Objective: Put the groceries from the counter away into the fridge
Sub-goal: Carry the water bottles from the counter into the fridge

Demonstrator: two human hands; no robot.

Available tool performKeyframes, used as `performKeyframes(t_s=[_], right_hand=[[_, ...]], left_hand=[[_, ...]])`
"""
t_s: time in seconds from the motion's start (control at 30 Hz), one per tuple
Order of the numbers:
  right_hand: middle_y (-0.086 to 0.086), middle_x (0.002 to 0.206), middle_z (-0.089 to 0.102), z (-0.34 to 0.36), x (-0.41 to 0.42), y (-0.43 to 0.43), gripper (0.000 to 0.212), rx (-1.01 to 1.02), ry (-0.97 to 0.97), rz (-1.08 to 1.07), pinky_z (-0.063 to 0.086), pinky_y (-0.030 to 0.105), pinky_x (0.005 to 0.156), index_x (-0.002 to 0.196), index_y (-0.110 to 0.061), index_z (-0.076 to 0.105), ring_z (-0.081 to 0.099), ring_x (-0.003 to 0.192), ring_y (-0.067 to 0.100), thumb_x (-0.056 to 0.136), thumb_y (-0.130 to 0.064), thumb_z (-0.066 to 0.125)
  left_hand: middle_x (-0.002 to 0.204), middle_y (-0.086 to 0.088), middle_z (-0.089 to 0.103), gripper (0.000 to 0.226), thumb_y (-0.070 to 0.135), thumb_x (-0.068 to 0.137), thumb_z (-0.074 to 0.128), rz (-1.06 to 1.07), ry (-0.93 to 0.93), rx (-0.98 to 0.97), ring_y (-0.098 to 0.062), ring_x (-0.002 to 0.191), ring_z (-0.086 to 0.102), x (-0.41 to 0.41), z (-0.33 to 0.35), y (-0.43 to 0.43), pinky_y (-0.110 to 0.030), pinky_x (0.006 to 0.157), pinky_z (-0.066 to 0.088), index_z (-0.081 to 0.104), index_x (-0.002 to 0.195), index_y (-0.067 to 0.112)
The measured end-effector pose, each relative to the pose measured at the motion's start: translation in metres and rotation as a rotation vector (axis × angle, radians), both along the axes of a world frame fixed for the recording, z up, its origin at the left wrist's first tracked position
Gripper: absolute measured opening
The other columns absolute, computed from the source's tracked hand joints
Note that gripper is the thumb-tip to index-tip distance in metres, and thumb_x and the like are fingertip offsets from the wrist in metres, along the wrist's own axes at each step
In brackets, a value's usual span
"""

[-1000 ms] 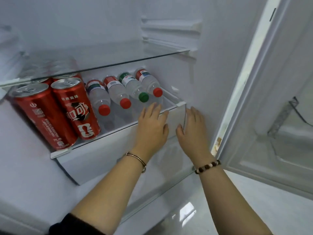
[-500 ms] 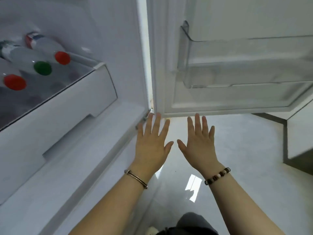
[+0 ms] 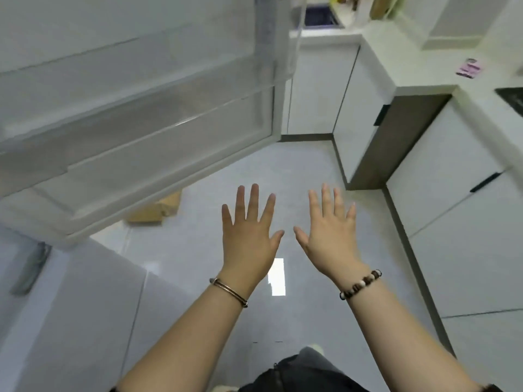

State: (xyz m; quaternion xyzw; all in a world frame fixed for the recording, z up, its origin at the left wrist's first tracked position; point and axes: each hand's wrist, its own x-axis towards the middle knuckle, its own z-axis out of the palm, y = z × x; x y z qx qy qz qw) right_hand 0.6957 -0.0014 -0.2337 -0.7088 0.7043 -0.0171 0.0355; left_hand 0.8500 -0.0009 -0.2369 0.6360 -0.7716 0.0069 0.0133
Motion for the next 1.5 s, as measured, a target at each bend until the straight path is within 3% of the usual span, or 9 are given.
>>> performKeyframes(t_s=[0.1, 0.43, 0.6, 0.83, 1.0, 1.27, 1.5], right_hand=[[0.013, 0.157, -0.015, 0.000, -0.077, 0.001, 0.079, 0.004, 0.018, -0.120, -0.001, 0.054, 0.114, 0.150, -0.015, -0.007, -0.016, 0.144, 0.031, 0.094, -0.055, 0.032], [0.012, 0.156, -0.017, 0.002, -0.273, 0.040, 0.078, -0.013, -0.022, -0.539, -0.007, 0.052, 0.112, 0.150, -0.015, -0.007, -0.020, 0.143, 0.030, 0.095, -0.053, 0.033], [0.011, 0.156, -0.021, 0.002, -0.336, 0.074, 0.078, -0.039, -0.036, -0.743, -0.010, 0.051, 0.112, 0.150, -0.016, -0.009, -0.023, 0.142, 0.028, 0.095, -0.054, 0.032], [0.011, 0.157, -0.015, 0.011, -0.427, 0.090, 0.077, -0.071, 0.029, -1.003, -0.007, 0.052, 0.113, 0.151, -0.014, -0.001, -0.019, 0.143, 0.029, 0.094, -0.052, 0.035], [0.010, 0.156, -0.020, 0.021, -0.492, 0.070, 0.077, -0.082, 0.060, -1.160, -0.010, 0.051, 0.113, 0.150, -0.015, -0.004, -0.022, 0.142, 0.027, 0.094, -0.051, 0.035], [0.011, 0.157, -0.017, 0.044, -0.567, 0.042, 0.077, -0.101, 0.132, -1.315, -0.010, 0.050, 0.113, 0.151, -0.016, -0.002, -0.020, 0.143, 0.027, 0.094, -0.051, 0.036], [0.016, 0.158, 0.003, 0.053, -0.608, 0.077, 0.079, -0.096, 0.249, -1.469, 0.000, 0.053, 0.113, 0.150, -0.012, 0.014, -0.002, 0.145, 0.032, 0.090, -0.052, 0.045]], left_hand=[[0.158, -0.008, -0.011, 0.070, 0.055, 0.095, 0.029, -0.126, 0.024, -0.017, -0.031, 0.144, -0.017, -0.078, 0.000, -0.017, -0.054, 0.114, 0.000, -0.004, 0.150, 0.027], [0.159, -0.007, -0.007, 0.069, 0.057, 0.095, 0.030, -0.522, 0.057, -0.053, -0.031, 0.144, -0.015, -0.293, -0.006, -0.039, -0.054, 0.113, -0.003, 0.003, 0.151, 0.027], [0.159, -0.008, 0.005, 0.069, 0.056, 0.093, 0.035, -0.734, 0.099, -0.075, -0.032, 0.145, -0.005, -0.380, -0.006, -0.037, -0.057, 0.112, 0.004, 0.011, 0.150, 0.026], [0.158, -0.008, -0.010, 0.068, 0.055, 0.096, 0.028, -1.003, 0.156, -0.054, -0.032, 0.143, -0.016, -0.503, -0.001, -0.044, -0.054, 0.110, -0.010, 0.001, 0.151, 0.026], [0.158, -0.010, -0.009, 0.069, 0.055, 0.095, 0.028, -1.163, 0.183, -0.096, -0.033, 0.144, -0.014, -0.587, 0.006, -0.076, -0.058, 0.113, 0.004, 0.000, 0.151, 0.025], [0.158, -0.012, 0.008, 0.068, 0.055, 0.092, 0.029, -1.375, 0.231, -0.129, -0.035, 0.145, -0.002, -0.693, 0.015, -0.115, -0.061, 0.110, 0.011, 0.013, 0.150, 0.023], [0.156, -0.013, 0.018, 0.069, 0.053, 0.090, 0.041, -1.543, 0.274, -0.126, -0.036, 0.144, 0.010, -0.757, 0.023, -0.085, -0.061, 0.109, 0.019, 0.023, 0.149, 0.022]])
